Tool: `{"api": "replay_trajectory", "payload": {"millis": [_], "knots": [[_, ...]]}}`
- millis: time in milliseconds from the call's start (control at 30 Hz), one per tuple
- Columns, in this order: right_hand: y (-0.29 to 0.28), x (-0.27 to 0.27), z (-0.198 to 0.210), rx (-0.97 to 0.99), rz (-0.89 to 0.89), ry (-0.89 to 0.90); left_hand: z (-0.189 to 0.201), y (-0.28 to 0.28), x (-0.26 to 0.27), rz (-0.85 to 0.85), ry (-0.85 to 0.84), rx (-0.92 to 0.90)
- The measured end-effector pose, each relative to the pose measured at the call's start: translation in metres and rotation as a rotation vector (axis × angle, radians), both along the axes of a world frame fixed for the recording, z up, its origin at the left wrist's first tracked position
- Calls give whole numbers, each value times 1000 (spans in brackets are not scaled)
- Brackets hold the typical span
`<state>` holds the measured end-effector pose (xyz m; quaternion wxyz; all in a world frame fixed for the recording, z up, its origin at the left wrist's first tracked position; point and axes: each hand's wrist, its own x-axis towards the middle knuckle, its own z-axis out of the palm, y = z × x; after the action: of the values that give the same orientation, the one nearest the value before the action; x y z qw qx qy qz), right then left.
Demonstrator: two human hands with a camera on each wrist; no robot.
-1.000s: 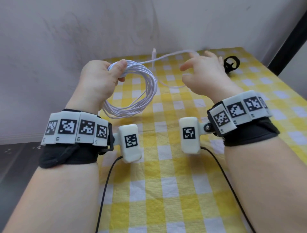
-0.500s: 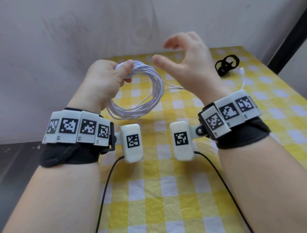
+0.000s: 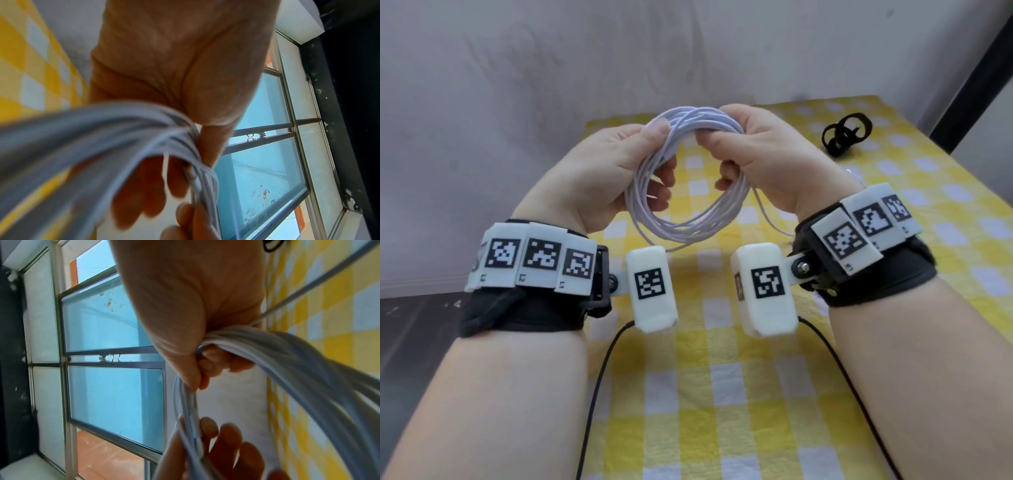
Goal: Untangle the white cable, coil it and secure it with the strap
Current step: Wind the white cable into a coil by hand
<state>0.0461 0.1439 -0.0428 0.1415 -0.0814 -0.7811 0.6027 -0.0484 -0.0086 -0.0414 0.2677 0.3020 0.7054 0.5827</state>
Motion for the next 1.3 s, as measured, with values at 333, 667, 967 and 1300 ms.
{"api": "replay_trajectory", "payload": {"millis": [333,667,967,1300], "knots": [[-8,-2,3,421,-5,-74,2,0,7,-185,-109,-85],[2,-5,-5,153,-109,44,2,0,8,-72,-345,250],[2,-4,-15,157,-88,-201,-2,-2,-10,-238,-686,560],[21,-3,-23,410,-303,-250,-4,-17,-43,194,-903,1022]]}}
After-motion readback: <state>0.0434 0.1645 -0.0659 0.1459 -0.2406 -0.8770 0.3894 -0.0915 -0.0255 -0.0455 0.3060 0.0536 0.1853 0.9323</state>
